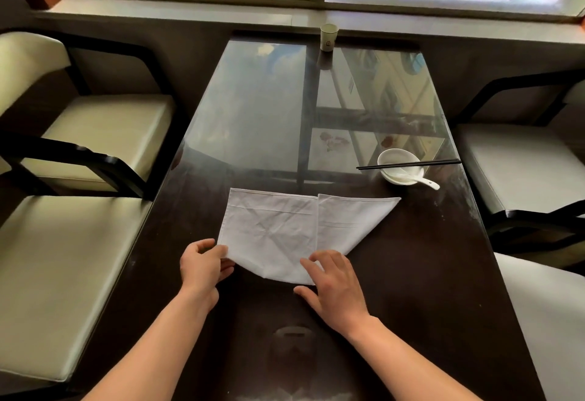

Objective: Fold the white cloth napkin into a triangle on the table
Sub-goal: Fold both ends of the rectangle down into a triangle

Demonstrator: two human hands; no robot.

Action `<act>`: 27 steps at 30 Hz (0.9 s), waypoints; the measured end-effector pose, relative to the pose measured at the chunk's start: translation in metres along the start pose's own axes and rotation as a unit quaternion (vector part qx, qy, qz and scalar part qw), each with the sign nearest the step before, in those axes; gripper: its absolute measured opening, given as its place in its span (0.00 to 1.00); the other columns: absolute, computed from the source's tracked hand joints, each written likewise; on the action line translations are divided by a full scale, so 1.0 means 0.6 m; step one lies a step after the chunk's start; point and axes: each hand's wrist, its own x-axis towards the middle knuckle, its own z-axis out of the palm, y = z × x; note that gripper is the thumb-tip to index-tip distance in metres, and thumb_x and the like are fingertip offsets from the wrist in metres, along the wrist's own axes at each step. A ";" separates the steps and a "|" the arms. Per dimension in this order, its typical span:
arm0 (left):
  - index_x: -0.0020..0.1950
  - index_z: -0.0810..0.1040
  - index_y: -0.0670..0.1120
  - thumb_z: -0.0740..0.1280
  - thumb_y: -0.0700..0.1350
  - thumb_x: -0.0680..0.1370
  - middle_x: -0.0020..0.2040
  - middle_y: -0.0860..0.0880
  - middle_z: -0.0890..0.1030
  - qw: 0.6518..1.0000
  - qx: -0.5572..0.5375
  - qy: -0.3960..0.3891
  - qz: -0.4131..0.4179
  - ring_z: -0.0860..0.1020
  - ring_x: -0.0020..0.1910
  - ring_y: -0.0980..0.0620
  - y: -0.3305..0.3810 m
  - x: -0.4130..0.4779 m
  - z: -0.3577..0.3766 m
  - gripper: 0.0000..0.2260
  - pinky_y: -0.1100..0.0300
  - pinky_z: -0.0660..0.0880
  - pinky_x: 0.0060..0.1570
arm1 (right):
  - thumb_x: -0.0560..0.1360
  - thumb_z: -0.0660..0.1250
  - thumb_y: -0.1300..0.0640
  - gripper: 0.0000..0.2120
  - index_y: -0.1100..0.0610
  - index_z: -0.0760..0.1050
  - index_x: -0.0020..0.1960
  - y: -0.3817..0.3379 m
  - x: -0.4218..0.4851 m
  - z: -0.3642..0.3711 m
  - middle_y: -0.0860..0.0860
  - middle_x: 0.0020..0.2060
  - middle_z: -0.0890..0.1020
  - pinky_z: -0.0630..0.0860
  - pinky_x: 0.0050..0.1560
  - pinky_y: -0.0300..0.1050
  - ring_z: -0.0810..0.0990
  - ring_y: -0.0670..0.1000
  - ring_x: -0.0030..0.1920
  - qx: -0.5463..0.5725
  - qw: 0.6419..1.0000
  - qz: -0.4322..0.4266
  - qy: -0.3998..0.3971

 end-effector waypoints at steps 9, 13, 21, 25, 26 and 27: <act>0.56 0.78 0.51 0.66 0.35 0.78 0.50 0.45 0.83 0.998 -0.013 -0.027 0.060 0.84 0.44 0.46 0.041 -0.020 0.024 0.12 0.55 0.81 0.36 | 0.68 0.77 0.55 0.07 0.53 0.79 0.39 -0.042 0.028 0.016 0.48 0.36 0.79 0.75 0.45 0.47 0.76 0.52 0.40 -0.016 1.000 0.005 0.000; 0.50 0.81 0.50 0.67 0.36 0.79 0.49 0.46 0.83 0.994 0.029 -0.024 0.105 0.83 0.45 0.48 0.044 -0.024 0.023 0.09 0.57 0.80 0.38 | 0.71 0.73 0.58 0.04 0.53 0.79 0.38 -0.049 0.015 0.019 0.48 0.34 0.79 0.75 0.45 0.47 0.76 0.52 0.38 0.001 1.000 0.012 0.021; 0.48 0.85 0.55 0.71 0.43 0.76 0.45 0.56 0.84 0.960 0.147 -0.054 0.231 0.82 0.48 0.56 0.072 -0.040 0.060 0.07 0.54 0.81 0.48 | 0.68 0.75 0.60 0.07 0.52 0.77 0.39 -0.065 0.006 0.010 0.47 0.32 0.78 0.74 0.43 0.46 0.75 0.51 0.36 0.058 0.996 0.058 0.040; 0.48 0.87 0.51 0.72 0.45 0.75 0.43 0.54 0.86 0.948 0.180 -0.084 0.249 0.83 0.46 0.54 0.097 -0.044 0.124 0.05 0.49 0.82 0.52 | 0.70 0.76 0.58 0.06 0.53 0.79 0.42 -0.058 0.019 0.008 0.47 0.33 0.79 0.71 0.44 0.44 0.76 0.50 0.37 0.110 0.983 0.141 0.051; 0.46 0.87 0.51 0.72 0.45 0.75 0.42 0.54 0.86 0.944 0.191 -0.091 0.253 0.83 0.46 0.54 0.103 -0.044 0.141 0.05 0.50 0.81 0.53 | 0.72 0.75 0.56 0.05 0.52 0.80 0.42 -0.054 0.022 0.008 0.46 0.33 0.80 0.69 0.45 0.43 0.76 0.50 0.38 0.116 0.979 0.163 0.048; 0.44 0.86 0.52 0.71 0.45 0.74 0.42 0.54 0.86 0.940 0.202 -0.096 0.256 0.83 0.45 0.54 0.107 -0.044 0.158 0.04 0.51 0.81 0.53 | 0.73 0.74 0.54 0.04 0.51 0.80 0.43 -0.050 0.026 0.008 0.46 0.34 0.80 0.67 0.46 0.42 0.76 0.50 0.39 0.119 0.975 0.180 0.043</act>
